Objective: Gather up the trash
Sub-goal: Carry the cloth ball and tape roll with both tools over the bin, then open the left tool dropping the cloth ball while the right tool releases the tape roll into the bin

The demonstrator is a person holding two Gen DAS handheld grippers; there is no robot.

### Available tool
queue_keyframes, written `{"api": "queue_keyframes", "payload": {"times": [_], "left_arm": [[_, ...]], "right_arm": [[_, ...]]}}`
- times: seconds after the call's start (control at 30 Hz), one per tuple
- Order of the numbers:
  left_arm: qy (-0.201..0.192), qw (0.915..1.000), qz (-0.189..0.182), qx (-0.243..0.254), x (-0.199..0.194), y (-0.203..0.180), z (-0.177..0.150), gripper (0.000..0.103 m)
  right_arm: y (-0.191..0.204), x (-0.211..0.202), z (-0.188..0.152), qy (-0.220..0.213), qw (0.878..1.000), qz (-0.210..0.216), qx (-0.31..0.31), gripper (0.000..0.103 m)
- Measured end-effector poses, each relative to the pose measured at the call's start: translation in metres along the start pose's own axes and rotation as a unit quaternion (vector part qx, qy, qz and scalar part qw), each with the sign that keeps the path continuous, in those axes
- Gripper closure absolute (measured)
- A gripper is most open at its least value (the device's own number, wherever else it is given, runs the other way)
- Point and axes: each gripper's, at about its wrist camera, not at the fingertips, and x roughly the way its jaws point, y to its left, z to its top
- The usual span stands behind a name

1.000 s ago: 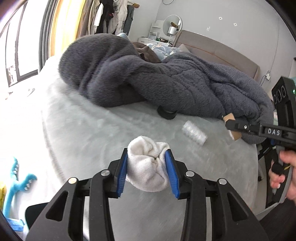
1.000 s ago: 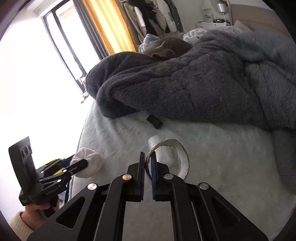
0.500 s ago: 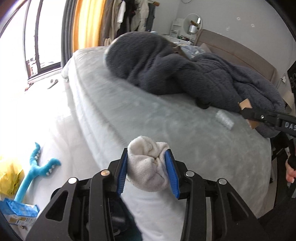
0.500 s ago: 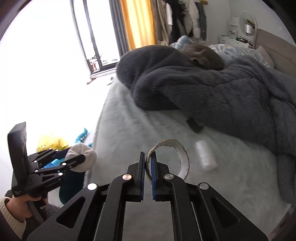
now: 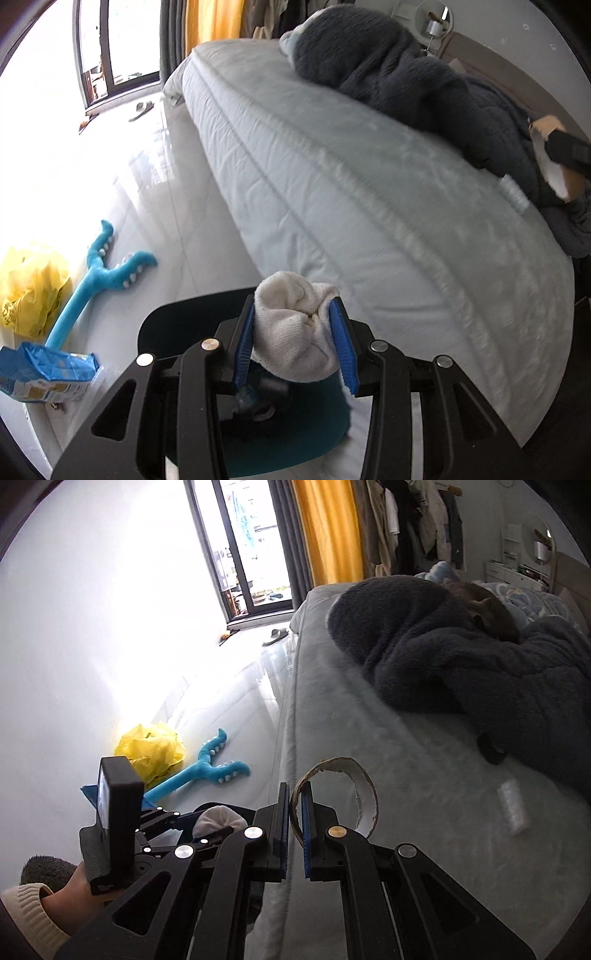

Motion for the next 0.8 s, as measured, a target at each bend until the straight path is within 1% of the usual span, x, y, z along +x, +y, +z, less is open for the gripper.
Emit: {"api": "queue_keyframes", "payload": {"times": [0.1, 0.2, 0.3, 0.47, 0.5, 0.53, 0.6, 0.67, 0.7, 0.8], "left_arm": [[0.023, 0.9996, 0.009, -0.012, 0.007, 0.017, -0.01, 0.06], [0.055, 0.9978, 0.02, -0.031, 0.018, 0.035, -0.022, 0.06], [0.08, 0.9953, 0.018, -0.052, 0.027, 0.052, -0.034, 0.06], [0.116, 0.9901, 0.017, -0.078, 0.038, 0.075, -0.055, 0.056], [0.122, 0.9891, 0.019, -0.08, 0.04, 0.08, -0.059, 0.054], [0.128, 0.9881, 0.023, -0.083, 0.042, 0.084, -0.063, 0.048], [0.137, 0.9861, 0.026, -0.091, 0.042, 0.093, -0.071, 0.039], [0.138, 0.9852, 0.028, -0.099, 0.04, 0.103, -0.076, 0.033], [0.136, 0.9852, 0.03, -0.1, 0.038, 0.105, -0.078, 0.028], [0.126, 0.9859, 0.03, -0.106, 0.029, 0.116, -0.081, 0.024]], "right_arm": [[0.017, 0.012, 0.0, 0.008, 1.0, 0.016, -0.007, 0.097], [0.032, 0.025, 0.0, 0.017, 0.999, 0.038, -0.003, 0.097], [0.048, 0.042, -0.004, 0.033, 0.998, 0.058, 0.002, 0.097], [0.076, 0.07, -0.011, 0.065, 0.995, 0.072, -0.013, 0.097], [0.08, 0.075, -0.013, 0.071, 0.995, 0.074, -0.014, 0.097], [0.083, 0.08, -0.014, 0.076, 0.994, 0.077, -0.015, 0.097], [0.091, 0.092, -0.016, 0.089, 0.993, 0.081, -0.015, 0.097], [0.098, 0.103, -0.019, 0.101, 0.991, 0.084, -0.016, 0.097], [0.102, 0.109, -0.021, 0.107, 0.991, 0.085, -0.015, 0.097], [0.109, 0.126, -0.026, 0.124, 0.988, 0.088, -0.016, 0.097]]}}
